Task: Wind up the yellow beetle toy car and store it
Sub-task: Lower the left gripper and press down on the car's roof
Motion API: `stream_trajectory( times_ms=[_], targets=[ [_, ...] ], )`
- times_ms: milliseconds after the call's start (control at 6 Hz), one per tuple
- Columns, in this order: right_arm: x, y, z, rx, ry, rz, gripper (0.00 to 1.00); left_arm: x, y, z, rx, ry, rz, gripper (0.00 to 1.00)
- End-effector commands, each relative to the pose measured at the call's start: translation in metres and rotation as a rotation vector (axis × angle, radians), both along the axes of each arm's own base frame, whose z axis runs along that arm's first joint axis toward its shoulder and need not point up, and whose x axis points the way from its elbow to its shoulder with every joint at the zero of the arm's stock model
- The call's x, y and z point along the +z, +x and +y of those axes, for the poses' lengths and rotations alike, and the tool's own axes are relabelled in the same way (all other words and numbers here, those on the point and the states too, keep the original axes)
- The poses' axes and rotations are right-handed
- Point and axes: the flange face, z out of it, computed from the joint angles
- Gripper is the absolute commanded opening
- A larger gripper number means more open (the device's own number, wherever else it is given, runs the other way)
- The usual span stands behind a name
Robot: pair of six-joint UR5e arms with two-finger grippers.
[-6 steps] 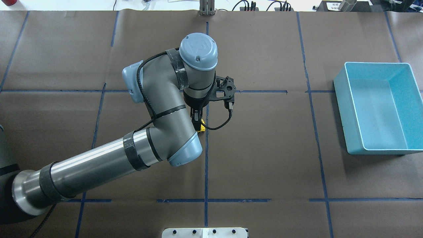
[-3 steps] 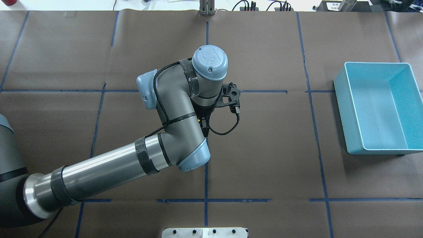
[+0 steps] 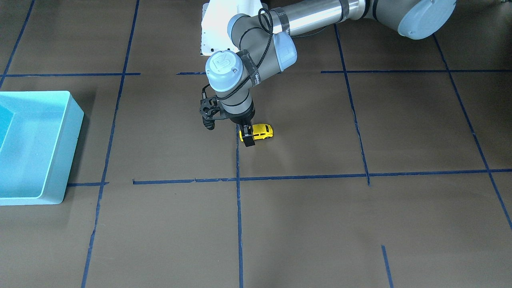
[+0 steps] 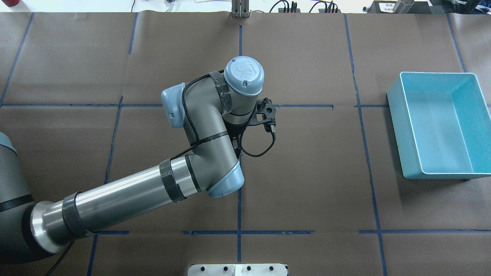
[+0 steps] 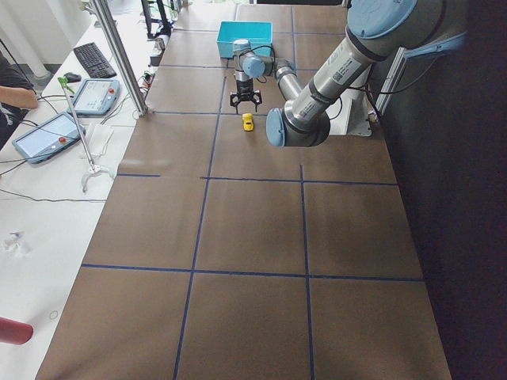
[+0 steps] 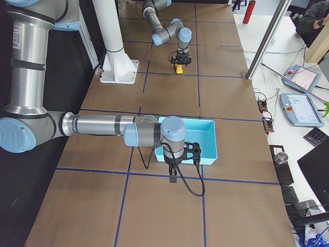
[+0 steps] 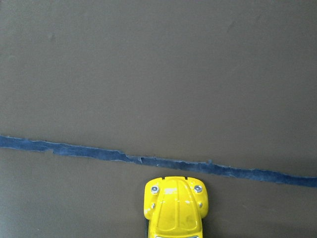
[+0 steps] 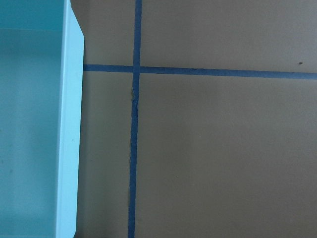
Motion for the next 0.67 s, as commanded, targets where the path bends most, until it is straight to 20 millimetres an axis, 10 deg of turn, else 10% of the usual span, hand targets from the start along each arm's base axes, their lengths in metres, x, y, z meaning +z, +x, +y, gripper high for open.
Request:
stream_trajectory(
  times_ms=[0,500],
  targets=[
    [0.0002,0.0,0.0001,0.0,-0.002,0.0,1.0,0.0042,0.0225,0.0129,0.005,0.038,-0.021,0.99],
    [0.0007,0.0,0.0007,0.0,-0.002,0.0,1.0,0.0072,0.0256,0.0135,0.005,0.041,-0.031,0.91]
  ],
)
